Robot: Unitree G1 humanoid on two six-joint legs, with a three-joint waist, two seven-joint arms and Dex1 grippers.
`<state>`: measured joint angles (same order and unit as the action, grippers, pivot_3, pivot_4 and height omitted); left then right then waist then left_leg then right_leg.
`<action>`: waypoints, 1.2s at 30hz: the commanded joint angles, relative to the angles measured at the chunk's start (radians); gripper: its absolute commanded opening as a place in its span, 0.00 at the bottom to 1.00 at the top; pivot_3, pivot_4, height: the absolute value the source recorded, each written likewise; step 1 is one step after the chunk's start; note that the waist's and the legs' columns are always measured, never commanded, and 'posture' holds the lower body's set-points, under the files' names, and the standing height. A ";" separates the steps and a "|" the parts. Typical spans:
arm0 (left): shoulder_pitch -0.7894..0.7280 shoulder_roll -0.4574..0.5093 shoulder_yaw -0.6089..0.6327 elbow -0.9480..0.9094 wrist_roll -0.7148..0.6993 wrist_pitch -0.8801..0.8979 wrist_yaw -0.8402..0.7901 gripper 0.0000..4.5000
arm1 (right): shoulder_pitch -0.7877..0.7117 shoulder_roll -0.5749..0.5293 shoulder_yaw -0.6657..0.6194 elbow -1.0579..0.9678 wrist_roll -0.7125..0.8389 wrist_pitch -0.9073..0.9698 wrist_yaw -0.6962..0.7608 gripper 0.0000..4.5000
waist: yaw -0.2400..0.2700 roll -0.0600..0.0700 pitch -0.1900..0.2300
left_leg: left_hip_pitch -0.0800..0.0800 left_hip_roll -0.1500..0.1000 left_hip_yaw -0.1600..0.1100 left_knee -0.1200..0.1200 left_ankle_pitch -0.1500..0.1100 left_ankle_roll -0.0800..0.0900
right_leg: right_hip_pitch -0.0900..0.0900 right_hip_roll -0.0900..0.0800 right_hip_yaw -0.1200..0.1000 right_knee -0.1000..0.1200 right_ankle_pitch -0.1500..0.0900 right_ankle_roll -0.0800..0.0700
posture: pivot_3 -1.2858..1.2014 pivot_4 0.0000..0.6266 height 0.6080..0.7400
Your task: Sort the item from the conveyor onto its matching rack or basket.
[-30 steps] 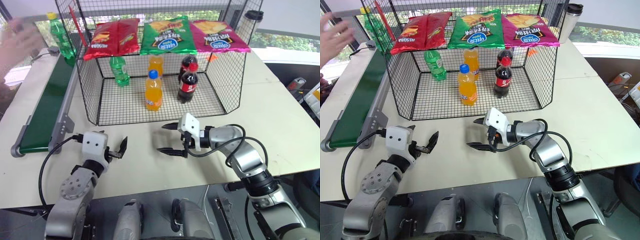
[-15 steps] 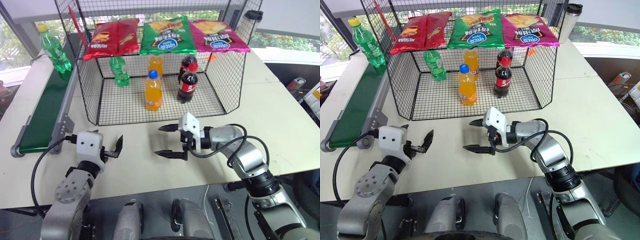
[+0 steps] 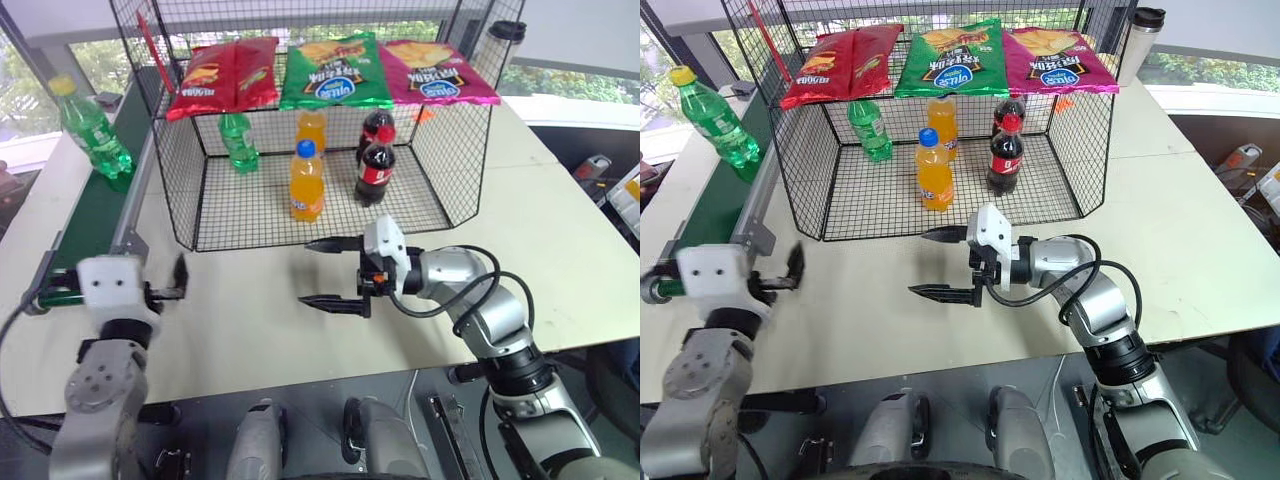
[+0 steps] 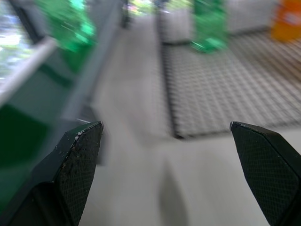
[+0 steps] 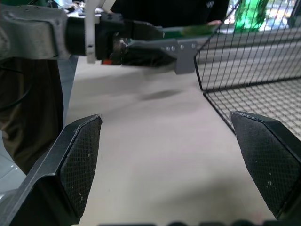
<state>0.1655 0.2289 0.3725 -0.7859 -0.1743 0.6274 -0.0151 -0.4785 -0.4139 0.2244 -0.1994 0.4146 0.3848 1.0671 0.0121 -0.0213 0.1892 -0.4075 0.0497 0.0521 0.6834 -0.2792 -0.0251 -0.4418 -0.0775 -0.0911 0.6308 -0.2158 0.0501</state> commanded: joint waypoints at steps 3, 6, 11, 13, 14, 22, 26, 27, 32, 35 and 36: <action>-0.042 -0.006 0.172 -0.003 -0.038 0.029 0.047 1.00 | -0.034 0.008 0.001 -0.038 0.010 -0.012 -0.001 1.00 | 0.000 0.000 0.000 | 0.000 0.000 0.000 0.000 0.000 0.000 | 0.000 0.000 0.000 0.000 0.001 0.002 | 0.52 0.24 1.00; -0.042 -0.003 0.216 0.016 -0.056 0.044 0.047 1.00 | -0.036 0.007 0.004 -0.037 0.008 -0.011 -0.002 1.00 | 0.000 0.000 0.000 | 0.000 0.000 0.000 0.000 0.000 0.000 | 0.000 0.000 0.000 0.000 0.001 0.002 | 0.52 0.24 1.00; -0.044 0.013 0.259 0.061 -0.080 0.046 0.032 1.00 | -0.032 0.004 0.003 -0.040 0.008 -0.013 -0.001 1.00 | 0.000 0.000 0.000 | 0.000 0.000 0.000 0.000 0.000 0.000 | 0.000 0.000 0.000 0.000 0.001 0.001 | 0.52 0.24 1.00; -0.047 0.020 0.265 0.073 -0.085 0.044 0.029 1.00 | -0.030 0.003 0.003 -0.041 0.007 -0.015 -0.001 1.00 | 0.000 0.000 0.000 | 0.000 0.000 0.000 0.000 0.000 0.000 | 0.000 0.000 0.000 0.000 0.000 0.000 | 0.52 0.24 1.00; -0.049 0.024 0.266 0.080 -0.086 0.044 0.028 1.00 | -0.029 0.002 0.003 -0.041 0.006 -0.016 -0.001 1.00 | 0.000 0.000 0.000 | 0.000 0.000 0.000 0.000 0.000 0.000 | 0.000 0.000 0.000 0.000 0.000 0.000 | 0.52 0.24 1.00; -0.059 0.041 0.268 0.102 -0.089 0.040 0.031 1.00 | -0.019 0.000 0.003 -0.040 -0.001 -0.022 -0.003 1.00 | 0.000 0.000 0.000 | 0.000 0.000 0.000 0.000 0.000 0.000 | 0.000 0.000 0.000 0.000 0.000 0.000 | 0.52 0.24 1.00; -0.068 0.050 0.268 0.107 -0.088 0.034 0.034 1.00 | -0.019 -0.001 0.001 -0.042 -0.001 -0.018 -0.004 1.00 | 0.000 0.000 0.000 | 0.000 0.000 0.000 0.000 0.000 0.000 | 0.000 0.000 0.000 0.000 0.000 0.000 | 0.52 0.24 1.00; -0.071 0.052 0.269 0.107 -0.088 0.034 0.035 1.00 | -0.020 -0.001 0.001 -0.041 -0.001 -0.017 -0.005 1.00 | 0.000 0.000 0.000 | 0.000 0.000 0.000 0.000 0.000 0.000 | 0.000 0.000 0.000 0.000 0.000 0.000 | 0.52 0.24 1.00; -0.082 0.061 0.271 0.108 -0.088 0.029 0.039 1.00 | -0.030 -0.002 0.002 -0.050 0.002 -0.001 -0.012 1.00 | 0.000 0.000 0.000 | 0.000 0.000 0.000 0.000 0.000 0.000 | 0.000 0.000 0.000 0.000 0.000 0.000 | 0.52 0.24 1.00; -0.082 0.062 0.266 0.115 -0.083 0.019 0.038 1.00 | -0.036 -0.002 0.002 -0.056 0.003 0.011 -0.019 1.00 | 0.000 0.000 0.000 | 0.000 0.000 0.000 0.000 0.000 0.000 | 0.000 0.000 0.000 0.000 0.000 0.000 | 0.52 0.24 1.00; -0.079 0.061 0.262 0.118 -0.086 0.011 0.031 0.94 | -0.038 -0.001 0.002 -0.058 0.004 0.014 -0.021 1.00 | 0.000 0.000 0.000 | 0.000 0.000 0.000 0.000 0.000 0.000 | 0.000 0.000 0.000 0.000 0.000 0.000 | 0.52 0.24 1.00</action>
<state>0.0843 0.2758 0.6178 -0.6606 -0.2623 0.6703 0.0246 -0.4933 -0.4133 0.2312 -0.2037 0.4068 0.3994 1.0524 0.0125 -0.0214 0.1891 -0.4075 0.0497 0.0524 0.6835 -0.2792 -0.0251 -0.4416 -0.0776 -0.0912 0.6309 -0.2156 0.0500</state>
